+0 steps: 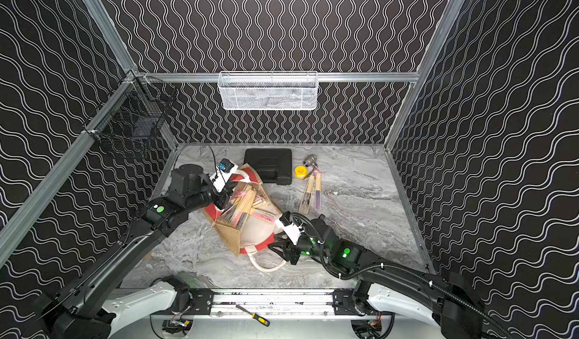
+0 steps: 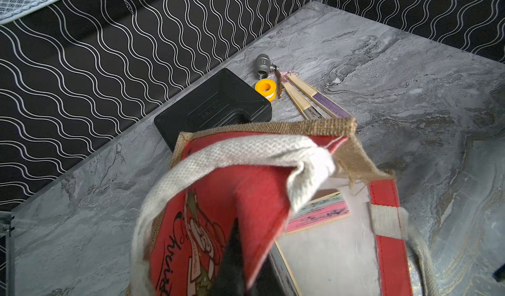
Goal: Take out the folding fans from the tote bags
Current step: Pick up the folding fan from the canvas bag.
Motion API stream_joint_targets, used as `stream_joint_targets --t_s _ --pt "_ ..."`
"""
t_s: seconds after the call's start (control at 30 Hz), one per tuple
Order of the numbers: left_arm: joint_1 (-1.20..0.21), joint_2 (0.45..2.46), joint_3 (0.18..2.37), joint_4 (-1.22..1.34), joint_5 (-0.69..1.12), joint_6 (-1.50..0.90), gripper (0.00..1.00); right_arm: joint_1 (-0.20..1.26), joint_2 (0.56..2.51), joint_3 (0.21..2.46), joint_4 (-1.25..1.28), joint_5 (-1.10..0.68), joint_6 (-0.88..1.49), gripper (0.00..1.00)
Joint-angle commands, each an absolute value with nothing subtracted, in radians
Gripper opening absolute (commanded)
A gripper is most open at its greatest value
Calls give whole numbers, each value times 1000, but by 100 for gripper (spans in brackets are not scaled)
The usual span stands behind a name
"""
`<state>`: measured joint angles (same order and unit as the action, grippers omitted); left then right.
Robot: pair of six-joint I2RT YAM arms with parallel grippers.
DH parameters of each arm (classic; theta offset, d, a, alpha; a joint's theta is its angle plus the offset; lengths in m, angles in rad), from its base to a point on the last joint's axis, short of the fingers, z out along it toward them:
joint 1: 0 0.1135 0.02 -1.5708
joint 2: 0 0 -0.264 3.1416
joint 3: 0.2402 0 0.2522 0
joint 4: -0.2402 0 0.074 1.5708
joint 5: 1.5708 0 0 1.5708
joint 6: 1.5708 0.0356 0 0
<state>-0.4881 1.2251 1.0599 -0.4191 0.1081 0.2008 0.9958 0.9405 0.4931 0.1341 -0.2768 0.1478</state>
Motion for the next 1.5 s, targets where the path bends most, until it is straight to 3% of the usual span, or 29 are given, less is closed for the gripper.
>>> stream_joint_targets --t_s 0.0,0.37,0.57,1.1,1.47 --pt "-487 1232 1068 -385 126 177 0 1003 944 499 165 -305 68 42" --pt "-489 1218 1077 -390 148 153 0 1023 1085 562 194 -212 62 43" --pt "-489 1216 1081 -390 145 150 0 1033 1198 701 69 -150 -15 43" --pt "-489 1203 1077 -390 132 152 0 1014 1605 985 -63 53 -134 46" --pt "-490 1199 1076 -388 143 150 0 986 1716 1073 -89 166 -133 58"
